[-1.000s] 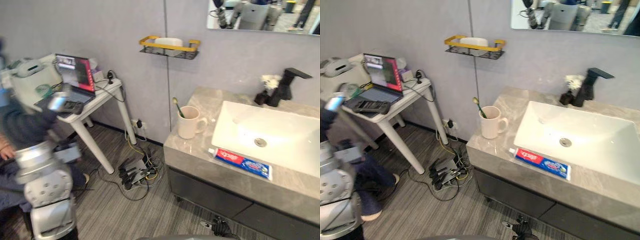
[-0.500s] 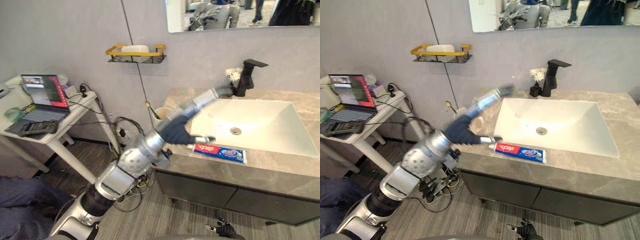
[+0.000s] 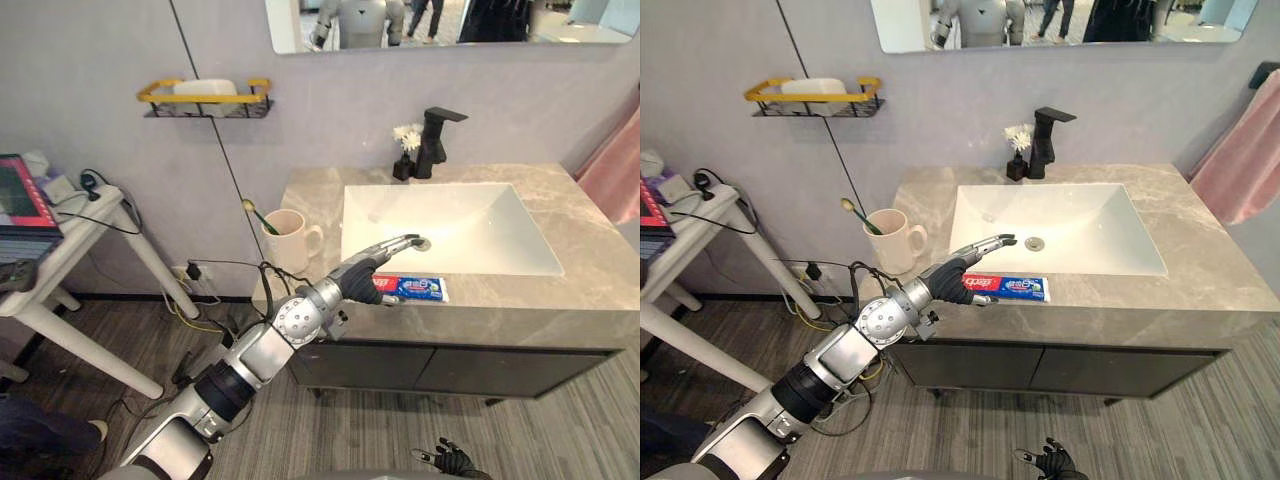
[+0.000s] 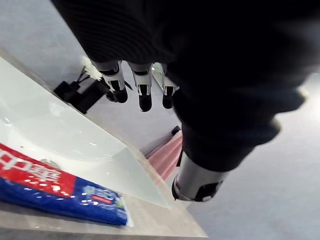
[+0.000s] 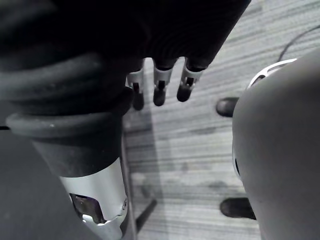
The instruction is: Organize washtable
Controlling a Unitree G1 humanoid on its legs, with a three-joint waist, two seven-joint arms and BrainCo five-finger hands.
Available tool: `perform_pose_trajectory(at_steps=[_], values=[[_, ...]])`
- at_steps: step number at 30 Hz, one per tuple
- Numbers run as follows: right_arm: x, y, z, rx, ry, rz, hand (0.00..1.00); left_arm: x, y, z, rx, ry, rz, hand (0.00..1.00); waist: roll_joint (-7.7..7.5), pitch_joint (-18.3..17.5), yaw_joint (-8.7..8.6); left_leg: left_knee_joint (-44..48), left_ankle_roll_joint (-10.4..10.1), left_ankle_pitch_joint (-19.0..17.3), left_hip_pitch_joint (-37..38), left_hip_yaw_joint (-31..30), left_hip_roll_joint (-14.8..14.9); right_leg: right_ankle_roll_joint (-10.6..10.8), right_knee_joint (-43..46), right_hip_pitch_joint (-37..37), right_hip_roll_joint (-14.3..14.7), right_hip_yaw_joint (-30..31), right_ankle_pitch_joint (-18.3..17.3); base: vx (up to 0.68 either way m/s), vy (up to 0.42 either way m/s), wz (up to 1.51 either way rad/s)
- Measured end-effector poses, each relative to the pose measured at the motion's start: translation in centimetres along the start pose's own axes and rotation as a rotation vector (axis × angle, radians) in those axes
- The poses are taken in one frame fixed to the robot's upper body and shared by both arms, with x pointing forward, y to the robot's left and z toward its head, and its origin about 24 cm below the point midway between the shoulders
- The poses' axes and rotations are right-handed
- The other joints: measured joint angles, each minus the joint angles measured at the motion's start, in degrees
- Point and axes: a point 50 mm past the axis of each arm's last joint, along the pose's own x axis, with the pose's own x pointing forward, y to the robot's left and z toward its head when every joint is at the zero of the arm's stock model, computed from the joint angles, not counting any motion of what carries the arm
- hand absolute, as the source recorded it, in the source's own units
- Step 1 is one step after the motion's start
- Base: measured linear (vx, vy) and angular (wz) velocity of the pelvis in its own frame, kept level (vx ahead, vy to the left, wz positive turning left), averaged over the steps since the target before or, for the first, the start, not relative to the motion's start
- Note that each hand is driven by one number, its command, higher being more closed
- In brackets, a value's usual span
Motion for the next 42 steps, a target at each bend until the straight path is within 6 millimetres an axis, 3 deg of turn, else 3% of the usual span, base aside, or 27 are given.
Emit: perform_pose_trajectory(at_steps=[3,7,20,33,42], values=[[0.0,0.3,0.0,0.004,0.000,0.006,0.00,0.1,-0.1,-0.2,0.002,0.011,0.004,0.00,-0.79,0.63,-0.08,0.02,-0.04,-0.02,0.03,0.06,-0.12,-0.13,-0.78,0.98,0.03,-0.49,0.12,0.07,-0.006,0.06],[0.1,0.8,0.4,-0.027,-0.011,0.025,0.00,0.2,0.6,-0.5,-0.010,0.035,0.060,0.00,-0.86,0.70,-1.21,0.02,-0.04,-0.02,0.17,0.14,-0.39,-0.40,-1.93,1.98,-0.07,-1.30,0.30,0.04,-0.007,0.05],[0.1,1.1,0.9,-0.045,-0.033,0.038,0.00,0.2,-0.3,-0.8,-0.033,0.051,0.015,0.00,-1.57,1.52,-1.96,-0.42,-0.22,-0.42,0.93,2.42,-0.07,-0.87,-3.82,2.32,0.27,-0.02,1.38,-0.04,-0.008,-0.06],[0.2,1.4,1.3,-0.037,-0.050,0.065,0.00,-0.5,-1.2,-2.7,-0.008,0.152,-0.026,0.00,-1.58,2.29,-2.80,-0.10,-0.31,-0.48,0.21,3.05,-0.02,-0.48,-3.99,1.70,0.32,0.46,1.64,0.00,-0.006,-0.02],[0.2,1.6,1.8,-0.023,-0.076,0.076,0.00,-0.5,-0.1,-3.1,0.073,0.171,0.056,0.00,-1.61,3.49,-2.84,-0.10,-0.30,-0.48,-0.95,3.85,0.22,-1.06,-3.99,-0.04,0.54,1.56,2.17,-0.02,-0.011,-0.06]])
